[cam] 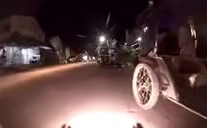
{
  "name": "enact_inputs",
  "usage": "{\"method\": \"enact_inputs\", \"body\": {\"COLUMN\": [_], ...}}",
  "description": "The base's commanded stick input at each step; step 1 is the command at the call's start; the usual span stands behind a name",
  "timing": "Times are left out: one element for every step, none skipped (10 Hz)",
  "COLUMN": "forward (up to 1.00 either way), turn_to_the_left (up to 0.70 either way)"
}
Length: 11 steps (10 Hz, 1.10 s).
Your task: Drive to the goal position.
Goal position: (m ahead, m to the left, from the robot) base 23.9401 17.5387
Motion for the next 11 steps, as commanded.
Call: {"method": "enact_inputs", "body": {"forward": [0.45, 0.45, 0.45, 0.45, 0.45, 0.45, 0.45, 0.45, 0.45, 0.45, 0.45], "turn_to_the_left": [0.00, 0.00, 0.00, 0.00, 0.00, 0.00, 0.00, 0.00, 0.00, 0.00, 0.00]}}
